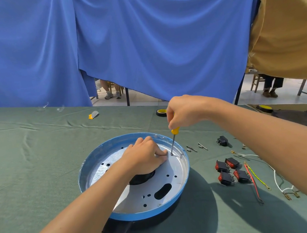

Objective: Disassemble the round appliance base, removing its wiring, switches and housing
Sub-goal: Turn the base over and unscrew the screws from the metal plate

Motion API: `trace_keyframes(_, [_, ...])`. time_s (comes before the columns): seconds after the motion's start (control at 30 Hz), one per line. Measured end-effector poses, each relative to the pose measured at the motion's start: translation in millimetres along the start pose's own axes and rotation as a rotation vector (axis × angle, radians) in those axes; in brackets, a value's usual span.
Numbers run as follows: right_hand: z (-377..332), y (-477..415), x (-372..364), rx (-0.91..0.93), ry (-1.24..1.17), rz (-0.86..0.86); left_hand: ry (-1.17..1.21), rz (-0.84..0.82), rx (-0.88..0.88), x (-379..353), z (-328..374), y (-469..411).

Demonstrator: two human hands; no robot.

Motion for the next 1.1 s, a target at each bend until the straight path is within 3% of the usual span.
trace_keyframes(0.13, [1, 0, 0, -0.001, 0.080, -0.029, -0.001, 0.006, 0.001, 0, 0, 0])
trace_keyframes(0.23, [5, -1, 3, -0.060, 0.147, 0.041, 0.004, 0.009, 0.002, 0, -1, 0])
trace_keyframes(0.5, [4, -1, 0, 0.030, -0.040, 0.002, 0.003, 0.013, -0.002, -1, -1, -1])
trace_keyframes(0.67, [7, -2, 0, -0.026, 0.078, 0.029, 0.008, 0.014, -0.002, -1, -1, 0])
trace_keyframes(0.93, [-5, 2, 2, 0.045, -0.021, 0.009, 0.005, 0.014, -0.005, 0, -1, 0])
trace_keyframes(1.1, [1, -1, 3, -0.023, 0.048, 0.058, 0.004, 0.018, -0.009, -1, -2, 0])
Point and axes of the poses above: each hand's wrist, its own y-axis away from the middle knuckle, its own x-axis out of the back of the hand, z = x × y, the point moved 6 cm from there along -y, towards the middle knuckle, and after that the axes turned 9 degrees about y, right-handed, at the moved point
